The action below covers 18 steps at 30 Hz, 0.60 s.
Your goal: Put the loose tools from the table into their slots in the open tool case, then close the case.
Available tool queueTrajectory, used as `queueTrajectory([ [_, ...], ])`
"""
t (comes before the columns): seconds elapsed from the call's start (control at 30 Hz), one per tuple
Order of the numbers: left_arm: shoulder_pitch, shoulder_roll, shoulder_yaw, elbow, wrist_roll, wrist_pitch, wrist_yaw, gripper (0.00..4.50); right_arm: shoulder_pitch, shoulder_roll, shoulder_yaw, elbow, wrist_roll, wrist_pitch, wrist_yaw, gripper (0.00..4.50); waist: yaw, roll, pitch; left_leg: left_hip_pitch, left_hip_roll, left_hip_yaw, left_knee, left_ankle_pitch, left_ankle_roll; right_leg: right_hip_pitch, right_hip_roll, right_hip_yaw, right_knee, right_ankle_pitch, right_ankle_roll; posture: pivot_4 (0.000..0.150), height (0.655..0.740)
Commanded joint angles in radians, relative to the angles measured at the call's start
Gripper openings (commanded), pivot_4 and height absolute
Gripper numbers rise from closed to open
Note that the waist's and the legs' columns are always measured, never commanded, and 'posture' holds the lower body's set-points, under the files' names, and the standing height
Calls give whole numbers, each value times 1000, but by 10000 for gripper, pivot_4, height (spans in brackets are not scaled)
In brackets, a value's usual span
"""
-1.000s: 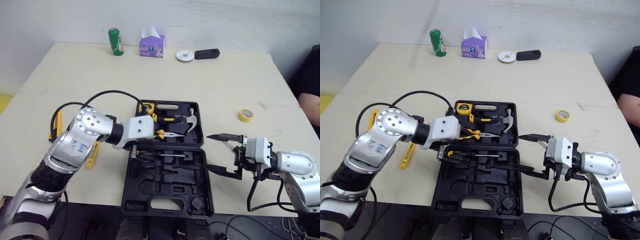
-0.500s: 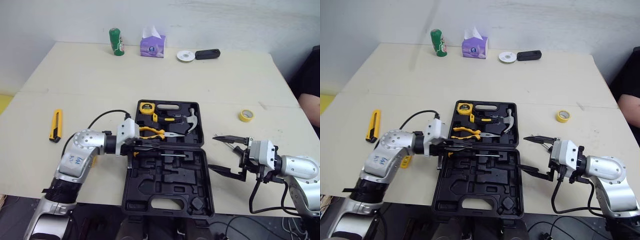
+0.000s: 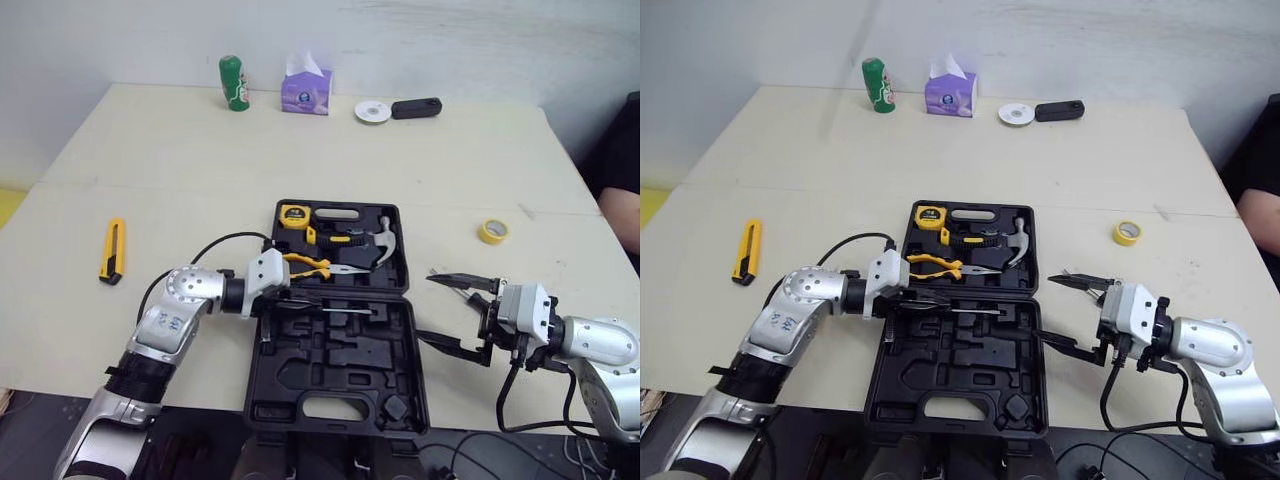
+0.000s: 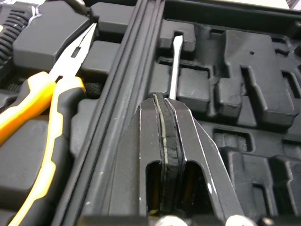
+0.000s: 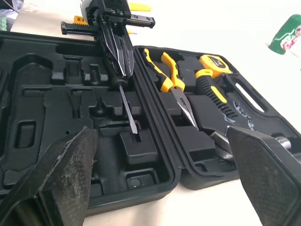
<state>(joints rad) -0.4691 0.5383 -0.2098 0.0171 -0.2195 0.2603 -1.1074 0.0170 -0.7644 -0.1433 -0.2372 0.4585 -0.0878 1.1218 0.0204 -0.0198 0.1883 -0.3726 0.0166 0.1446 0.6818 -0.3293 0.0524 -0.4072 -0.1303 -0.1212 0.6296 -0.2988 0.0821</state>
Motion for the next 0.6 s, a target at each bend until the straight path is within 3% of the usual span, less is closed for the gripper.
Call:
queueTrajectory([
  [0.03, -7, 10, -41, 3, 45, -49, -16, 755, 11, -11, -48, -44, 17, -9, -4, 45000, 0, 0, 0, 0, 0, 0, 0, 0, 0, 0, 0, 0, 0, 0, 0, 1500, 7400],
  [0.23, -2, 30, -86, -13, 92, -38, -16, 755, 4, -3, -41, -46, 9, -1, -10, 45000, 0, 0, 0, 1, 0, 0, 0, 0, 0, 1, 0, 0, 0, 0, 0, 1500, 7400],
  [0.6, 41, 73, -156, -35, 146, 168, 56, 755, -14, 0, -32, -39, 6, -1, -9, 45000, -2, 5, -3, 9, 1, -1, -1, -2, -1, 10, 0, 0, -2, 0, 0, 1500, 7400],
])
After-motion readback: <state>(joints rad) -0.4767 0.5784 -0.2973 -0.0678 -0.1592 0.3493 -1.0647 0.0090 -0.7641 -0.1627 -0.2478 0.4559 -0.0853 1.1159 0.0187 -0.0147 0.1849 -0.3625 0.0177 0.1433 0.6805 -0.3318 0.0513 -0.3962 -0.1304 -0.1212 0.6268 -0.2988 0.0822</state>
